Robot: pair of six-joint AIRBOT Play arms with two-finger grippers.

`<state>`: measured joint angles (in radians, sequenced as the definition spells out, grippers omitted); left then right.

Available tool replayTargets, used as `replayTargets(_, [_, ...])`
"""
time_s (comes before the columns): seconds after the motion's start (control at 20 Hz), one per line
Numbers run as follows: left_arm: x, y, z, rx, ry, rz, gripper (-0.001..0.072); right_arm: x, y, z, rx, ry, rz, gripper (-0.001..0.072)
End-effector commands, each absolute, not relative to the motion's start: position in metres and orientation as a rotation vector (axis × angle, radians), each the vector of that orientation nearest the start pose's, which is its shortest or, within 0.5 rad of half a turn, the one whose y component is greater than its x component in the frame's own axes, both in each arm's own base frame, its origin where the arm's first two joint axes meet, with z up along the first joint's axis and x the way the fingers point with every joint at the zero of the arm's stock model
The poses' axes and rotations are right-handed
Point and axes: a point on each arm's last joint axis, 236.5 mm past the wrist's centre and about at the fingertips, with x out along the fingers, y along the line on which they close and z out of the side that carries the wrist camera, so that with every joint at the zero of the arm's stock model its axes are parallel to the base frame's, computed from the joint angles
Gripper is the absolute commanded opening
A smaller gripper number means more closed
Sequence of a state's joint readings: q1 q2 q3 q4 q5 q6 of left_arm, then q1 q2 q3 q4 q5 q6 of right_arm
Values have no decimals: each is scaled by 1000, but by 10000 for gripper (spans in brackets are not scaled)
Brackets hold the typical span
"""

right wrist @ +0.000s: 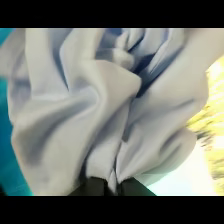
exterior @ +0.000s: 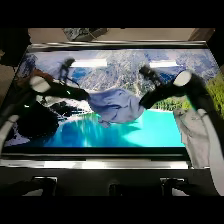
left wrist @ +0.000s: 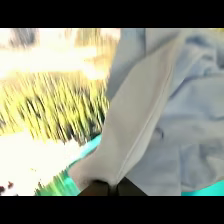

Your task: Fold the shirts.

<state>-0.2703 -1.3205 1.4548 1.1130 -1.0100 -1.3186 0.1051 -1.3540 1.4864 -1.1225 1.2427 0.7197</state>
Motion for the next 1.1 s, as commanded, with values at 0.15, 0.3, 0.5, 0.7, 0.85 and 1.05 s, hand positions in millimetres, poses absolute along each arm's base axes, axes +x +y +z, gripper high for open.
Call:
replayTargets(0.15, [342,-124,452,-82,122,-447,29,334,88,451,-673,50,373,50])
replayTargets(0.3, [288,-120,488,-97,20,-466,29,285,92,458,-612,59,410,50])
replayTargets(0.5, [275,-102,496,-99,-5,-403,30,267,86,422,-597,226,444,50])
replayTargets(0.7, [325,-96,420,-25,256,-334,30,264,89,295,-519,777,617,49])
replayTargets(0.85, [376,-106,289,-10,613,-331,30,271,103,172,-370,1105,715,49])
replayTargets(1.05, [452,-114,140,3,832,-307,32,334,119,36,-129,1110,592,49])
